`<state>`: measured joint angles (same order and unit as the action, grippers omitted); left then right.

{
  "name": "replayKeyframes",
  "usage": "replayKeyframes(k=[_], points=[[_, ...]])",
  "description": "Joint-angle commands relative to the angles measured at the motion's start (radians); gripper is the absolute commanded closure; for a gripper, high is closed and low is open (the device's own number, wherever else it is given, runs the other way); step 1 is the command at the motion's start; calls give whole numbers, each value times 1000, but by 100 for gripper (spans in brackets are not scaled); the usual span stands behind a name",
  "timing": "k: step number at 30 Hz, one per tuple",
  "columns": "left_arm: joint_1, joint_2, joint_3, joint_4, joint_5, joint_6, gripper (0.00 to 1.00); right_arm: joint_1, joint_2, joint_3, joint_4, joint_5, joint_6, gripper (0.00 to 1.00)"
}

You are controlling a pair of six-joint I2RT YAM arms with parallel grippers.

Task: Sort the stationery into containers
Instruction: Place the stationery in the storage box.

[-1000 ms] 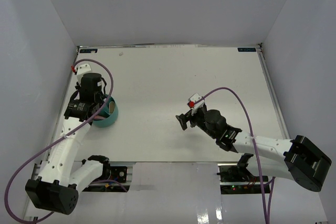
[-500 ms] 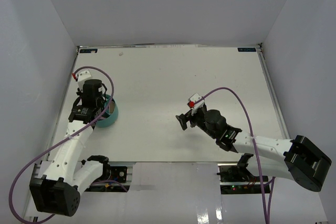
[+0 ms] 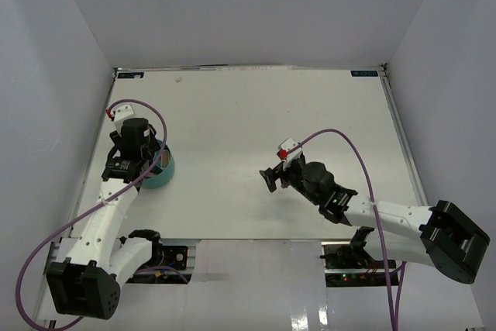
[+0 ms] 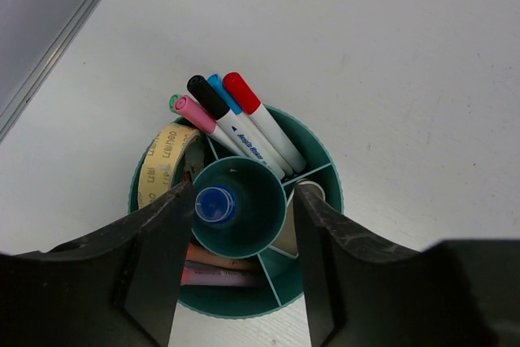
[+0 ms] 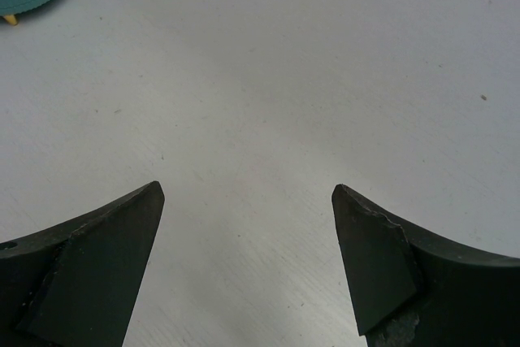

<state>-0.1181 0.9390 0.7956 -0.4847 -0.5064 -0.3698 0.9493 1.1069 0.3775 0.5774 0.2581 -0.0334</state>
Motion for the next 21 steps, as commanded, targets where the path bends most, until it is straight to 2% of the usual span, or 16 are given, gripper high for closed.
replayKeyframes(k=[1, 5, 11, 15, 21], points=[[9, -20, 14, 12, 25, -11, 36, -1, -38, 14, 47, 1, 7, 10], [9, -61, 66, -28, 57, -14, 21, -1, -110, 41, -23, 16, 10, 10], [9, -179, 195, -141, 127, 12, 3, -1, -281, 119, -246, 107, 21, 10], [9, -265, 251, -234, 172, 46, 2, -1, -410, 181, -401, 191, 21, 10], [8, -452, 257, -320, 227, 74, 2, -1, -600, 273, -652, 288, 72, 10]])
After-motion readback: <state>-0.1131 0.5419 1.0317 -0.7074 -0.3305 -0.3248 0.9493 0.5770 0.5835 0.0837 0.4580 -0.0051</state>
